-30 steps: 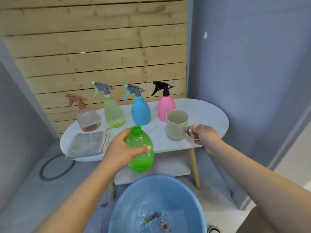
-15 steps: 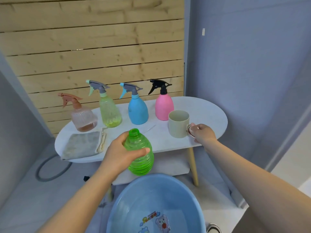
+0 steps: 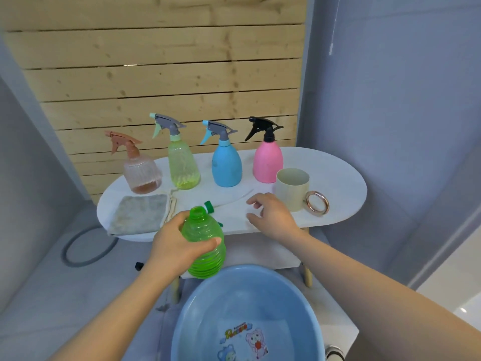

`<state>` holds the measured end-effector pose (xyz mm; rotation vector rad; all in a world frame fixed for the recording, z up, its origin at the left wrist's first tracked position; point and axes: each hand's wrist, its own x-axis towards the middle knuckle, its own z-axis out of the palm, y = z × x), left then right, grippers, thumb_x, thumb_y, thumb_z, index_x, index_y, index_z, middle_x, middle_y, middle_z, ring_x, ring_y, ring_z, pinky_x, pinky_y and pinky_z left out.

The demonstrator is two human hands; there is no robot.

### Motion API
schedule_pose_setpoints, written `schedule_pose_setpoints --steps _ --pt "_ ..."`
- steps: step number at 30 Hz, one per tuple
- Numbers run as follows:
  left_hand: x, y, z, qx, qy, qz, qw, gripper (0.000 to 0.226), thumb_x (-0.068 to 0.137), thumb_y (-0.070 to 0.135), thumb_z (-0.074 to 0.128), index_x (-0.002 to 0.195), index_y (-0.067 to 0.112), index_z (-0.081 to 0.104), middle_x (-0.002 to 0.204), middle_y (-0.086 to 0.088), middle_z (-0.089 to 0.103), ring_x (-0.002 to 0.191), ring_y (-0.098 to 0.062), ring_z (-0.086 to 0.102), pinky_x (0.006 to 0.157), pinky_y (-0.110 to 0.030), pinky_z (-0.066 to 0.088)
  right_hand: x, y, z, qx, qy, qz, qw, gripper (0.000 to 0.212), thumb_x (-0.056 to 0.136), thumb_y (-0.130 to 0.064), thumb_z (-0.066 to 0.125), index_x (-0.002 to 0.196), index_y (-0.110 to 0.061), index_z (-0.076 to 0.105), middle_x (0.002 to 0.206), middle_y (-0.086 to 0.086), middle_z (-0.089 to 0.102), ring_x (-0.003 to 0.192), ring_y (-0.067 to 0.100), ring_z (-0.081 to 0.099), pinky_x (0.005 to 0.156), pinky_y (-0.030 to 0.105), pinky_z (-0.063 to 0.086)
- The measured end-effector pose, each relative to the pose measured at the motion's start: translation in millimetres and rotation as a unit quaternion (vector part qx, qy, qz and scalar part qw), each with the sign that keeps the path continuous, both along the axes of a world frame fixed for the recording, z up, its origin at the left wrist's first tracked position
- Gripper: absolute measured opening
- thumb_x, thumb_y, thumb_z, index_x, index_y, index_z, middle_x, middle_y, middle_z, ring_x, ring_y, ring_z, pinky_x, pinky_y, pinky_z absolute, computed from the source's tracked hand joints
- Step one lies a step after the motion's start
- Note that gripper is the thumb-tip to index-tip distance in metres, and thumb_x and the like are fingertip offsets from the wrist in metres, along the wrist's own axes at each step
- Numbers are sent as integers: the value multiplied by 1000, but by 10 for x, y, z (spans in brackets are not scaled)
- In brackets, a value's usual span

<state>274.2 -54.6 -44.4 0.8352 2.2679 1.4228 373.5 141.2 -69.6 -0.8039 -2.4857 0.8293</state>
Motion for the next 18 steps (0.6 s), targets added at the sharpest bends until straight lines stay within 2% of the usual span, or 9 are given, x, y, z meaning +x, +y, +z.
schedule_pose_setpoints --steps 2,4,5,8,10,14,16,18 --pt "-49 -64 -47 1 -5 16 1000 64 44 35 89 102 25 63 90 10 70 84 -8 66 71 -20 49 -166 -47 -68 12 -43 43 998 40 88 -25 60 128 -19 53 126 5 50 109 21 49 94 29 39" --pt "-110 -127 -99 7 -7 20 1000 51 57 16 90 98 25 61 88 10 69 78 -5 65 62 -11 45 -331 -76 -101 50 -86 69 993 48 92 -30 56 137 -24 44 139 3 43 124 24 38 102 31 32" --pt "-126 -143 -116 7 -5 16 1000 49 58 12 90 95 26 61 86 10 68 74 -1 64 60 -9 44 -387 -72 -102 73 -106 74 989 51 93 -32 53 141 -26 38 144 1 39 127 25 34 104 32 29" --pt "-196 -242 -158 3 -10 14 1000 51 54 17 91 94 27 60 84 10 69 65 10 62 56 -4 43 -590 -109 -128 106 -136 100 980 59 94 -35 50 147 -33 25 155 -5 22 134 25 25 108 33 23" --pt "-228 -279 -175 2 -16 18 1000 54 48 26 88 95 28 61 84 12 69 68 10 62 59 -6 44 -698 -142 -155 116 -145 122 975 56 97 -31 46 147 -35 23 157 -7 16 136 24 22 108 35 20" --pt "-275 -297 -219 -1 -26 24 999 60 39 39 81 95 28 62 83 12 70 73 4 65 67 -17 48 -925 -217 -220 184 -172 156 955 55 98 -16 39 147 -36 22 158 -10 10 134 22 23 104 37 22" --pt "-300 -309 -245 -4 -32 25 999 65 37 42 80 97 28 63 84 11 71 76 0 66 70 -20 50 -1023 -270 -245 171 -181 169 954 49 100 -22 34 146 -34 25 158 -9 9 135 22 22 105 38 20" --pt "-297 -324 -250 -3 -37 26 999 60 41 36 81 97 28 63 84 11 71 77 -1 66 68 -17 50 -1071 -313 -243 156 -184 171 955 48 98 -39 38 145 -31 29 158 -6 12 136 24 21 107 39 18"
